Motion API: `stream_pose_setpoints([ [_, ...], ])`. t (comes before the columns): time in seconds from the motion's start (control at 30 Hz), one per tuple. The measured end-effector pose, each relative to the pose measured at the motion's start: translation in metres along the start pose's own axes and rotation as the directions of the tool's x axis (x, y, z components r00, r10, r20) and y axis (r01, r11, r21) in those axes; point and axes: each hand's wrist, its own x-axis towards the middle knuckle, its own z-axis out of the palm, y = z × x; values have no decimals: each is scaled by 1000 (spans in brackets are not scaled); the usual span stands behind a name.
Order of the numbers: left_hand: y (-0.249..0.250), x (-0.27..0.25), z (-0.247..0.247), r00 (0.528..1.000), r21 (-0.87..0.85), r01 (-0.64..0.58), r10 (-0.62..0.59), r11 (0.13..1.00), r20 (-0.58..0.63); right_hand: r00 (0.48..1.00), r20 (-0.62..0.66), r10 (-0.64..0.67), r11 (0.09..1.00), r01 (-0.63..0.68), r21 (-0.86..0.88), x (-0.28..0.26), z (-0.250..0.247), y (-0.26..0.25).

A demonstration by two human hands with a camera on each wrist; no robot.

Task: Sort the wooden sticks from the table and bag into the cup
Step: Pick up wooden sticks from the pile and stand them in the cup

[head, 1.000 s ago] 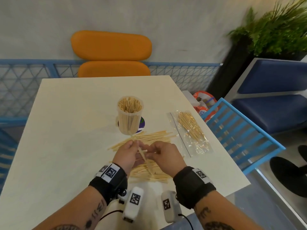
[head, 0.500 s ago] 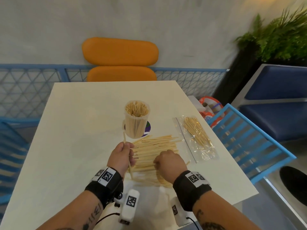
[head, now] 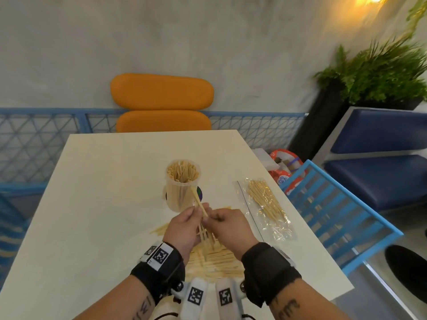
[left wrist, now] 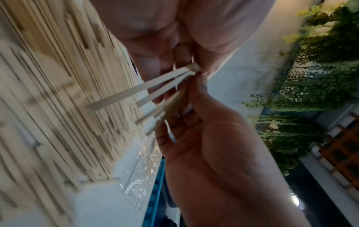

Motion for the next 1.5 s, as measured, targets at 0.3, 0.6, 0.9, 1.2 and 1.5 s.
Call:
stream_pose_setpoints([
  [0.3,5,11,8,997,0,-9,9,1000,73,999,-12,-44,998,44,37,-1,-7,1],
  [0.6,12,-2,15,980,265,-94,42,960,195,948,-117,-297,943,271,-195,17,-18,-30],
  [0.9,24,1,22,968,218,-102,47,971,247,960,30,-280,959,280,-28,19,-23,-19],
  [1.2,52,32,16,881,84,-473,472,877,38,892,451,-35,929,-136,343,7,-6,-6],
  [1.5,50,41,12,869,164,-481,493,861,-39,876,482,16,840,-273,469,14,3,-3],
])
